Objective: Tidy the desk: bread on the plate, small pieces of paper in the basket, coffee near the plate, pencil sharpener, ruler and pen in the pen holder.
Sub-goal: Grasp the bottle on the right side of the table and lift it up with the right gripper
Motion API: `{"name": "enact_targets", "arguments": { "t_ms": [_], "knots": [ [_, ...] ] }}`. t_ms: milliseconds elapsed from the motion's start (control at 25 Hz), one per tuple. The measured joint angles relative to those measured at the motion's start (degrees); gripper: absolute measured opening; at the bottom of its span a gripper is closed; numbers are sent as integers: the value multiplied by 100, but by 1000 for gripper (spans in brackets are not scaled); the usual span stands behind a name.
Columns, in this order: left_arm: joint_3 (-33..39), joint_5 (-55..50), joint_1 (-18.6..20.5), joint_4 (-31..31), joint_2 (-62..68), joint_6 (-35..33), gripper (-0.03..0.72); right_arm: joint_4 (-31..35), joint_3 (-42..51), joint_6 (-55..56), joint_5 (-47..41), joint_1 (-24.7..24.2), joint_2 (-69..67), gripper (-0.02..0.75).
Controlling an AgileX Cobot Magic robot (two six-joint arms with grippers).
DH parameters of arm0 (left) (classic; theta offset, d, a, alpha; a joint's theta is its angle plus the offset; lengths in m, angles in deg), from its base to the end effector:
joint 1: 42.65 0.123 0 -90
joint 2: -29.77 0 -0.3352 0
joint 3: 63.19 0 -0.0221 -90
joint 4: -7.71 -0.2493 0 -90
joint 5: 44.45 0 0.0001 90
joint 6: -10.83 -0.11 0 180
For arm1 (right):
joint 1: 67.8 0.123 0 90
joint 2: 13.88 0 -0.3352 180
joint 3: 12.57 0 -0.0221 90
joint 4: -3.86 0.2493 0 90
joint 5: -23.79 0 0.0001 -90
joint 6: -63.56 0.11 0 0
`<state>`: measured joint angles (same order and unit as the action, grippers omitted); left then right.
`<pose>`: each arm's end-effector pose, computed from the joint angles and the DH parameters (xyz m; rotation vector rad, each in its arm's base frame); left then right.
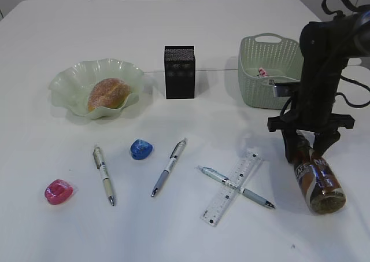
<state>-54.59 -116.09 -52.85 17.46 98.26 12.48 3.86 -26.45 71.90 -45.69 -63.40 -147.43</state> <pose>0.1660 -0.0478 0.4195 0.1830 2.5948 -0.3040 0.4396 0.0338 0.1532 -0.1025 -2.9810 0.0265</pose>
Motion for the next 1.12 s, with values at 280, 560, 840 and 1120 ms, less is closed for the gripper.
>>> {"name": "enact_targets", "arguments": {
  "t_ms": [280,560,840,1120],
  "knots": [
    [0,0,0,0,0,0,377,0,0,-11,0,0,0,330],
    [0,0,0,0,0,0,377,0,0,-11,4,0,0,314],
    [0,0,0,0,0,0,377,55,0,-11,4,0,0,312],
    [0,0,0,0,0,0,377,55,0,-34,76,0,130,312]
  ]
}}
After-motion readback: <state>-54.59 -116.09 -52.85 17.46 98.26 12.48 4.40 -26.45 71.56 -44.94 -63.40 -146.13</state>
